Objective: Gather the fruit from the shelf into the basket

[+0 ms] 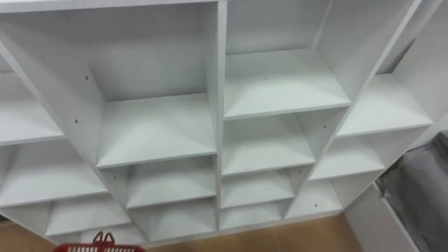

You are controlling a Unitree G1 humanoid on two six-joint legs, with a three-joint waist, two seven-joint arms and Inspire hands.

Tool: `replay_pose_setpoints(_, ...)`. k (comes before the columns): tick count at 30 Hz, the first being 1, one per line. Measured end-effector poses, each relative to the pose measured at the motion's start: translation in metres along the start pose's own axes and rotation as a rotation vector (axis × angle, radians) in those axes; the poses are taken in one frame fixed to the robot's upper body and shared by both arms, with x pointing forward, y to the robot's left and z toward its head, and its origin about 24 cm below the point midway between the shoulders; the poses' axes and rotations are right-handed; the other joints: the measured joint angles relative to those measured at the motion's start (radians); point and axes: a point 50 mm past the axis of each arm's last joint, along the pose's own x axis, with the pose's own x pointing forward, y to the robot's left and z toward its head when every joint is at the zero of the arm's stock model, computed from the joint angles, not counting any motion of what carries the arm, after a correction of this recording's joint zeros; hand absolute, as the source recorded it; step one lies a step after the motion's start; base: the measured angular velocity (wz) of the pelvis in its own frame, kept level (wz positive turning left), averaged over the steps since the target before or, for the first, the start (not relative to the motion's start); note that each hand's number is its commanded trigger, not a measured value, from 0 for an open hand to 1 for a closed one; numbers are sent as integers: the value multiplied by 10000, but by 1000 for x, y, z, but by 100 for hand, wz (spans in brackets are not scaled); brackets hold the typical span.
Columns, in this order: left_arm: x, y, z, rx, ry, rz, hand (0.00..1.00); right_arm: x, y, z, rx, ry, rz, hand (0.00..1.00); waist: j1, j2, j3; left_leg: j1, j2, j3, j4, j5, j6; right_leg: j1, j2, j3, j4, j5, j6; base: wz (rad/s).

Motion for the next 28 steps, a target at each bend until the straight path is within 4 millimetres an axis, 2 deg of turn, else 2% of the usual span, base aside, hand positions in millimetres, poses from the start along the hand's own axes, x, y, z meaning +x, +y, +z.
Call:
replay_pose_setpoints(1,-1,2,-4,-351,170,122,100,0,0,-6,165,374,-18,0,6,-72,19,-6,1,-12,-3,-1,-2,6,6,-3,-8,-1,0,0)
replay_pose_setpoints(5,-3,3,-19,-684,1031,333,100,0,1,-16,199,1301,200,0,45,-112,7,29,2,-88,-5,-37,-8,189,29,-23,-156,16,11,5)
replay_pose_setpoints(10,-6,2,-28,-642,1618,329,100,1,1,-16,-76,1668,286,0,157,-75,8,-39,-14,-317,91,-105,-3,351,7,-271,-339,20,17,14)
replay_pose_setpoints(18,-6,0,-30,-353,1995,237,100,7,1,1,-1025,1447,204,0,297,166,25,-184,-54,-816,191,-138,-16,561,-31,-722,-489,5,16,20)
replay_pose_setpoints(20,-5,-1,-29,-342,1999,214,100,8,0,5,-1217,1367,179,0,300,256,62,-192,-66,-863,203,-137,-16,614,-52,-860,-496,-7,16,10)
replay_pose_setpoints(24,-4,-1,-26,-319,2013,123,100,8,0,4,-1219,1459,205,0,282,239,89,-181,-139,-1026,226,-136,-13,704,-113,-973,-497,-104,41,14)
replay_pose_setpoints(28,-4,-2,-25,-266,1989,75,100,7,0,4,-1216,1478,243,0,305,247,81,-181,-167,-1097,228,-135,-10,721,-132,-978,-493,-129,56,3)
